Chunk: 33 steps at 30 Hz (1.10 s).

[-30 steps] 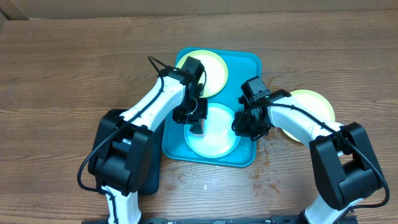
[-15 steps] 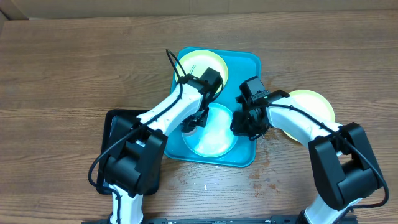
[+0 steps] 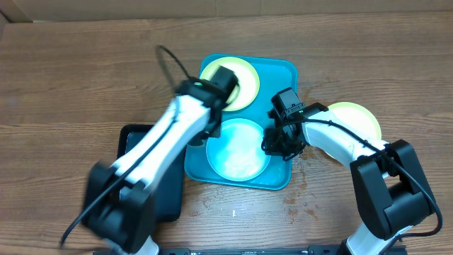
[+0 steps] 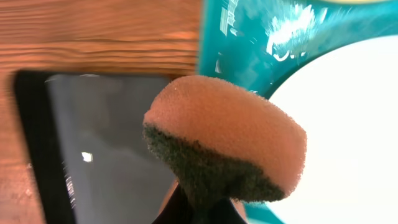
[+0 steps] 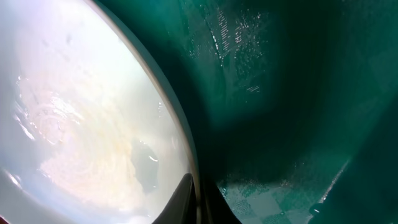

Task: Clean dirty plates on tray and stack at the side
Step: 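Return the sponge to the black tray with the left gripper, then lift the white plate with the right gripper and tilt it over the black tray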

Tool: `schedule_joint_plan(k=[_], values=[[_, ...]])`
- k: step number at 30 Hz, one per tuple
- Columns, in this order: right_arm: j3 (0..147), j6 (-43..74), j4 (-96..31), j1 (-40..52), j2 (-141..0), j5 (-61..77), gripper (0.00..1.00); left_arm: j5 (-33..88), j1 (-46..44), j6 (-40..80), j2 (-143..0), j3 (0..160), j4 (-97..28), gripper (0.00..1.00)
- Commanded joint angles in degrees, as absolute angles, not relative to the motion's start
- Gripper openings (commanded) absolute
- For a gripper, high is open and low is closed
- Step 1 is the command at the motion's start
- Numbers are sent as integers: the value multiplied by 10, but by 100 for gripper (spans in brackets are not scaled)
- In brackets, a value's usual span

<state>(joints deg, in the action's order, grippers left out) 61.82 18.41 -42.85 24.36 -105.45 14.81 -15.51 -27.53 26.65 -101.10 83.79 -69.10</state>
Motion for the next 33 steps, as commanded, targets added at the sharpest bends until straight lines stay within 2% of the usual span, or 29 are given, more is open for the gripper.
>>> schedule_joint_plan(k=[1,7,14,15,16,17,19,24,28,33], values=[[604,176,-438,239,-1067,110,4,-135,-223,277,-922,859,-724,4],[604,176,-437,239,-1067,110,4,-120,-130,276,-906,818,-769,4],[611,191,-448,239,-1066,122,4,-30,-82,234,-907,649,-634,4],[620,191,-460,239,-1066,130,4,-24,-79,229,-907,644,-631,8],[636,190,-484,239,-1066,134,4,-19,-77,220,-906,646,-634,25],[652,190,-504,241,-1064,134,4,-18,-74,215,-903,651,-641,35],[688,180,-544,248,-1056,128,4,-18,-68,206,-894,668,-658,47],[797,175,-625,303,-1023,43,4,-16,-50,203,-851,759,-737,98],[898,175,-654,390,-1014,-57,4,6,-30,203,-799,855,-790,100],[939,175,-595,492,-1015,-159,4,30,1,203,-739,974,-842,100]])
